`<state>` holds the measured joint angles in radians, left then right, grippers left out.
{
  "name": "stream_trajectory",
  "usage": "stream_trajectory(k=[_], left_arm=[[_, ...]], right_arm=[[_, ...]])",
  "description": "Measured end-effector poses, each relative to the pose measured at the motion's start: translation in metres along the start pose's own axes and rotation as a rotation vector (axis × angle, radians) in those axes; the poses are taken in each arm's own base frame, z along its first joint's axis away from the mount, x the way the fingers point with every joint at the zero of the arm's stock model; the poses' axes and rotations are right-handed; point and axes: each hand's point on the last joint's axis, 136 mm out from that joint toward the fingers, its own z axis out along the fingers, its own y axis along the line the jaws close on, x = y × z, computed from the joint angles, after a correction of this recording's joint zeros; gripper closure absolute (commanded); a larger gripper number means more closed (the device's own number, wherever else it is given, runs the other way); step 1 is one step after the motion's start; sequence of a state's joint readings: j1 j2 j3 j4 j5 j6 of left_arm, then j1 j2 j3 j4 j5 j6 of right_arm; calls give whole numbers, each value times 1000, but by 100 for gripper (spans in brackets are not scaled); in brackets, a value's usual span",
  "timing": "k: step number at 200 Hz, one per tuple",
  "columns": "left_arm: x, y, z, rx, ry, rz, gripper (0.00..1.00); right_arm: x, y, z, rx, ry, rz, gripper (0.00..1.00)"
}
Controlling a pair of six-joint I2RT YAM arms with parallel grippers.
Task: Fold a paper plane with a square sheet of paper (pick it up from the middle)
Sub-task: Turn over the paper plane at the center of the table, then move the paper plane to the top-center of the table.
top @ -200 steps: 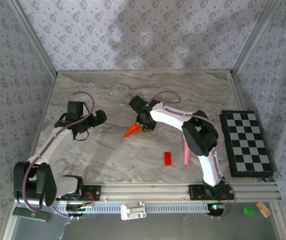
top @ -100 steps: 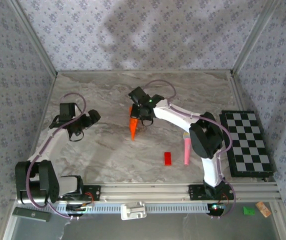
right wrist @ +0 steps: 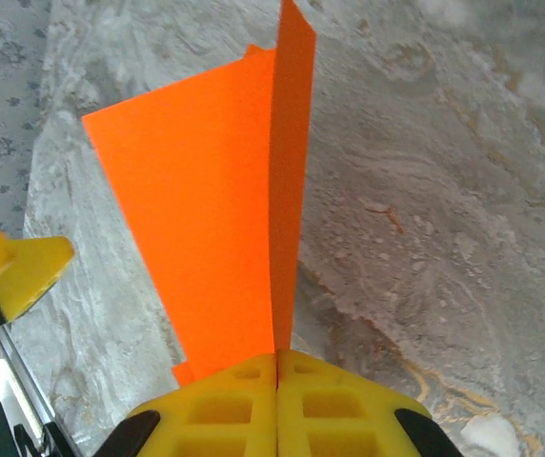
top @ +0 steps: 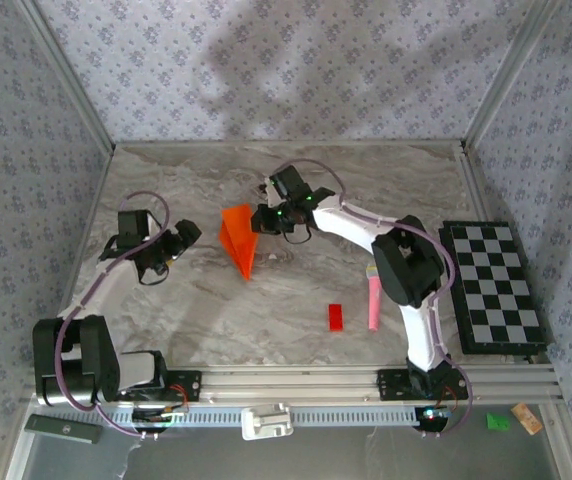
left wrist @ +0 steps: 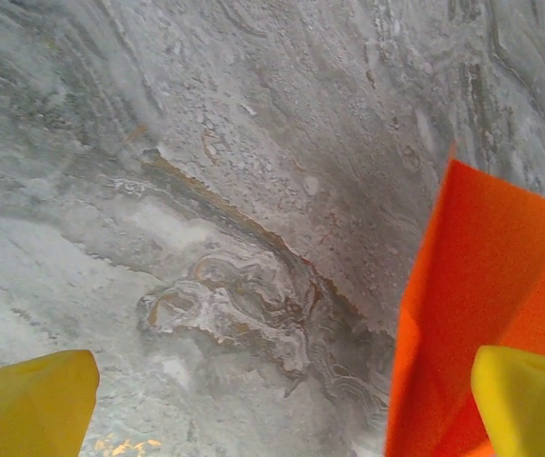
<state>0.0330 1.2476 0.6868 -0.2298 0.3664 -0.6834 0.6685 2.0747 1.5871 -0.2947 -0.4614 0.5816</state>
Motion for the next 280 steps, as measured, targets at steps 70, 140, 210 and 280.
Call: stream_trajectory(k=[70, 140, 210, 280], left_arm=[[30, -11, 24, 87, 150, -4, 8], [91, -43, 61, 163, 379, 58, 29], [93, -75, 90, 224, 443, 104, 67], [90, -77, 107, 216, 463, 93, 91]], right_arm=[[33, -62, 16, 27, 85, 92, 90], [34, -73, 16, 30, 75, 104, 89], [33, -72, 16, 28, 73, 102, 89], [32, -73, 16, 27, 69, 102, 90]])
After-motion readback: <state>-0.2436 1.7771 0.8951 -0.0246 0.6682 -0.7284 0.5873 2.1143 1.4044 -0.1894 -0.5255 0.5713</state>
